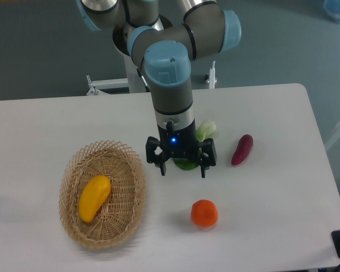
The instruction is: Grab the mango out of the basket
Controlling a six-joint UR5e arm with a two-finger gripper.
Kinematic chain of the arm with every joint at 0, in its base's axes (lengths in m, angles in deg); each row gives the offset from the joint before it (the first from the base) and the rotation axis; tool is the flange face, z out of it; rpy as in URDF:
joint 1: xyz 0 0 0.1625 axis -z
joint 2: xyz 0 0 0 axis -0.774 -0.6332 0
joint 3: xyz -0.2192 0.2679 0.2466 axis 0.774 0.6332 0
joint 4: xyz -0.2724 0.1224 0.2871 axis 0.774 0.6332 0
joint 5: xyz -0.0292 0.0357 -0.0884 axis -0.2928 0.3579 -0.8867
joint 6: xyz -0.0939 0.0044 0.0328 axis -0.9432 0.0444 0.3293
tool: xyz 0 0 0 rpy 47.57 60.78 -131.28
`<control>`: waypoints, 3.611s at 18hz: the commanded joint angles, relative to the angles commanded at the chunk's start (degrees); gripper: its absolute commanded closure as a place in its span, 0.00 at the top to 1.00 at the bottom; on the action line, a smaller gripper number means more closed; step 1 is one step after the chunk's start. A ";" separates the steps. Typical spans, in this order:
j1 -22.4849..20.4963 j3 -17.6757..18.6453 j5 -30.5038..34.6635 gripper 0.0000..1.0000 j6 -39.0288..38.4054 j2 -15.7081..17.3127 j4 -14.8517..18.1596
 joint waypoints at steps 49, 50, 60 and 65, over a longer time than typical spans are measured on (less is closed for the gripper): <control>19.77 9.23 1.41 1.00 -3.60 -6.59 -5.19; 19.78 9.32 1.41 1.00 -3.60 -7.29 -5.27; 20.57 9.32 1.41 1.00 -3.52 -10.19 -7.38; 20.48 9.14 1.49 0.91 -3.52 -10.46 -7.29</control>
